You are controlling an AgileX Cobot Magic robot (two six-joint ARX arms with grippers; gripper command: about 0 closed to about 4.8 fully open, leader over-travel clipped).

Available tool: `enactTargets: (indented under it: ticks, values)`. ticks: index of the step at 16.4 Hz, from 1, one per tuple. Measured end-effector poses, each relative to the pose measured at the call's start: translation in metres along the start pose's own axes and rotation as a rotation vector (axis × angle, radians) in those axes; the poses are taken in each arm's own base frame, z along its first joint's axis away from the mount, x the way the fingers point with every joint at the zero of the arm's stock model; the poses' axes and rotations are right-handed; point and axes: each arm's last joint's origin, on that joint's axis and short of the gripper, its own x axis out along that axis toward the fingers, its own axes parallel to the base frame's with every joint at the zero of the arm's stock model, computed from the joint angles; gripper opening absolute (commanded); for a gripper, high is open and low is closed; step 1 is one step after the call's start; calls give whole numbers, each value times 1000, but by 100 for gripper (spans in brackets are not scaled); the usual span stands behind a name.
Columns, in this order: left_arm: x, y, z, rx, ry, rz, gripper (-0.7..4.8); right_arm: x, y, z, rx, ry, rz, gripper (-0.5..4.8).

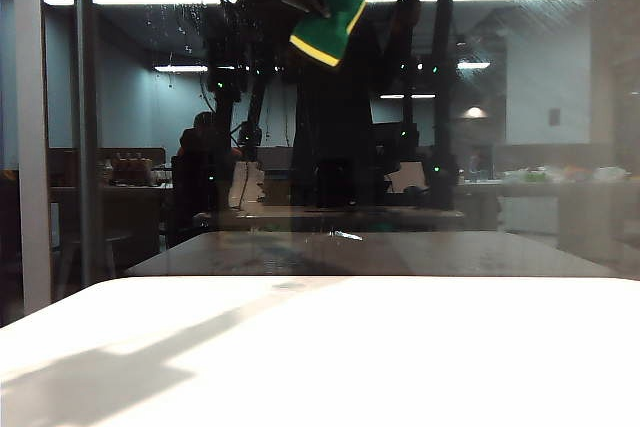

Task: Reach upward to find where there is water on the glass, pick up the sponge from the table, dry the water, and finally place the sponge back on the table.

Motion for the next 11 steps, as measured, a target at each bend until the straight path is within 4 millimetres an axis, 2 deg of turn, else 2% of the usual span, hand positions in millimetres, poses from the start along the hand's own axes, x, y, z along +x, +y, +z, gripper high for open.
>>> enactTargets:
  ticks: [2,6,7,11]
  values:
    - [-5,5,1,-5,8,13,-6,0,0,0,0,0,-1,-2]
    - [-37,31,13,-23,4,86,-6,0,0,0,1,3,-1,-2]
    - [-50,38,19,-4,-3,130,-6,0,0,0,1,2,-1,-2]
    - [-76,51,26,22,17,211,-6,0,0,0,1,3,0,-2]
